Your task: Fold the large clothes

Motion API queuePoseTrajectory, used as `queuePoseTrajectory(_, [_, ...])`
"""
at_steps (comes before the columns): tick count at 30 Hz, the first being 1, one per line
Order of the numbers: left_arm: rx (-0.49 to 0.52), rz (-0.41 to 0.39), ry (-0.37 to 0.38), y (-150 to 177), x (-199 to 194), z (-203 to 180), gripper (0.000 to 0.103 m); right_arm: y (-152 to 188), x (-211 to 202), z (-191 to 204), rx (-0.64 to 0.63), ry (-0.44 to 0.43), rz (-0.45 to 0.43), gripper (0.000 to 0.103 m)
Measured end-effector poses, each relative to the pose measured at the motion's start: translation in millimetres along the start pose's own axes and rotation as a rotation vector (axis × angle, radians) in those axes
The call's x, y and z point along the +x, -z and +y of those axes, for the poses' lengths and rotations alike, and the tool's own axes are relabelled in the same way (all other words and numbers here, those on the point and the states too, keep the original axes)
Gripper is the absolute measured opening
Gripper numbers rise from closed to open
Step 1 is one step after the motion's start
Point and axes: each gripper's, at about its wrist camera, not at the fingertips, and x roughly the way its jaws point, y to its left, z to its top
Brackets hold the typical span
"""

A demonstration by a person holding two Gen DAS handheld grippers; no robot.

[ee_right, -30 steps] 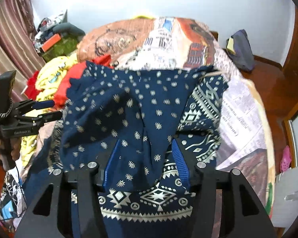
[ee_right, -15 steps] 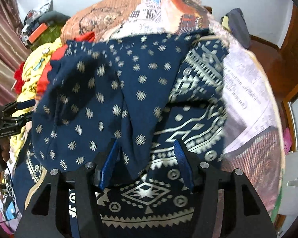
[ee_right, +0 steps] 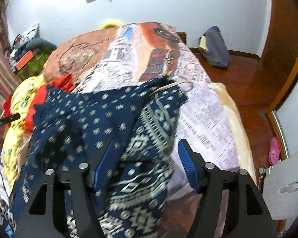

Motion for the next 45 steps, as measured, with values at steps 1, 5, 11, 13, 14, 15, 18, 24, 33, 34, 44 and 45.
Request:
queuePoseTrajectory(1, [-0.013,0.011,0.008,-5,8,2,0.074,-2,3,-4,0.008,0.008,0.001,0.068])
queuePoseTrajectory(5, [-0.048,0.062,0.067,-18,45,8,0.074,-8,29,-23,0.066,0.031,0.037,0.068])
queuePoseTrajectory(11, [-0.116,0.122,0.125,-26,91,17,0.074,-13,68,-49,0.17,-0.035,0.121,0.068])
queuePoseTrajectory(13, [-0.13,0.11,0.155,-30,97,18,0.074,-16,75,-51,0.187,-0.053,0.115,0.068])
queuePoseTrajectory(14, [-0.131,0.107,0.162,-31,100,18,0.074,-18,75,-52,0.186,-0.057,0.105,0.068])
queuePoseTrajectory(15, [-0.136,0.105,0.168,-33,104,19,0.074,-20,76,-51,0.183,-0.062,0.1,0.068])
queuePoseTrajectory(18, [-0.161,0.115,0.19,-38,115,18,0.074,-31,85,-49,0.172,-0.083,0.094,0.068])
queuePoseTrajectory(24, [-0.176,0.112,0.249,-39,124,9,0.051,-42,104,-44,0.154,-0.088,0.079,0.066])
queuePoseTrajectory(33, [-0.12,0.087,0.158,-39,108,-15,0.016,-49,108,-21,0.07,-0.111,0.143,0.015])
queuePoseTrajectory(34, [-0.104,0.076,0.136,-40,102,-20,0.014,-50,103,-18,0.068,-0.105,0.131,0.014])
queuePoseTrajectory(44, [0.047,-0.096,0.09,-58,11,-60,0.01,-85,41,19,-0.028,-0.128,0.003,0.013])
queuePoseTrajectory(45, [0.052,-0.115,0.092,-61,2,-61,0.01,-88,40,26,-0.044,-0.124,-0.005,0.013])
